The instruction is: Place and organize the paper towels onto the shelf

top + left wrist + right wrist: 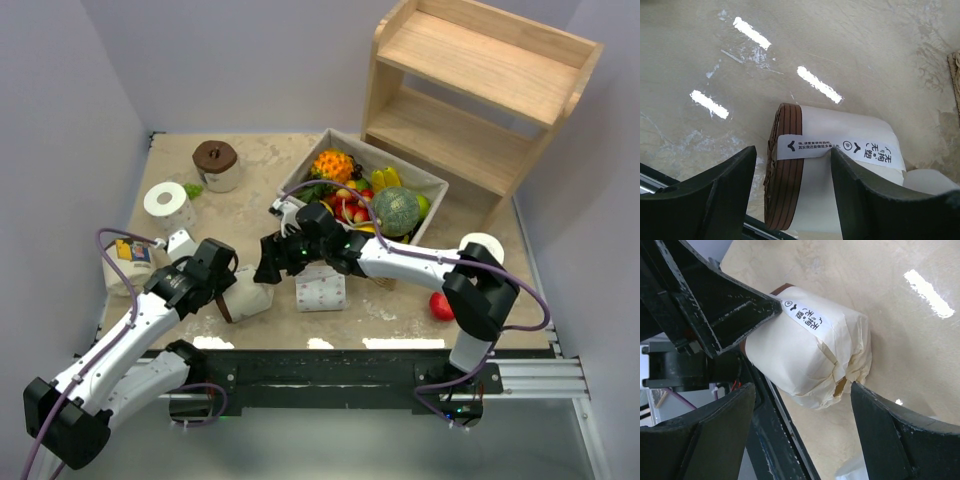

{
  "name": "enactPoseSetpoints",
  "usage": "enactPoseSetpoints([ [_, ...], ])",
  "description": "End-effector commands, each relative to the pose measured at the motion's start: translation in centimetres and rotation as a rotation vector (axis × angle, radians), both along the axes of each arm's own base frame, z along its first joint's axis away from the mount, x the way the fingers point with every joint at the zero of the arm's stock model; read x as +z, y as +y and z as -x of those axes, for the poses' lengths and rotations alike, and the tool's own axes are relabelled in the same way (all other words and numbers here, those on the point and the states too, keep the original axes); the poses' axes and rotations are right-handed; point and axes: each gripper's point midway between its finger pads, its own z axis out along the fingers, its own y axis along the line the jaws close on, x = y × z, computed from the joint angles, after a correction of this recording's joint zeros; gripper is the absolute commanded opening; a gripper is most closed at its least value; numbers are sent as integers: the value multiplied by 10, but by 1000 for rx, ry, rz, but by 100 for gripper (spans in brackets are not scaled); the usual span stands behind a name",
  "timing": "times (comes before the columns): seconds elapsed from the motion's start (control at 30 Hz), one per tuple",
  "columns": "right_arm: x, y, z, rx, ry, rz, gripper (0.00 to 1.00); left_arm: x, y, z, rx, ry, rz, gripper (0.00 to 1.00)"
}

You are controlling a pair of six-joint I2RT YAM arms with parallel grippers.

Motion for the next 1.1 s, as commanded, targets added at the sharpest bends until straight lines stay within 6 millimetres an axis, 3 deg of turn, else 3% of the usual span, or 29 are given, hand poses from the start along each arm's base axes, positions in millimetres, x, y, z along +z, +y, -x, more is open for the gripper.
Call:
enactPoseSetpoints([
  [0.0, 9, 16, 8, 76, -33, -62, 80, 3, 12, -1, 63, -34, -33, 66],
  [0.33, -7, 26, 15, 109, 25, -66, 80, 7, 5, -4, 45, -59, 5, 68],
  [0.7, -24, 37, 25, 138, 71, -45, 82, 46, -14, -27, -46, -159, 50, 82],
  [0.87, -29, 40, 25, 140, 80, -35, 82, 69, 5, -40, 6, -216, -61, 83],
  [1.07, -33, 45, 28, 159, 84, -32, 82, 82, 23, -46, 53, -236, -175, 84],
])
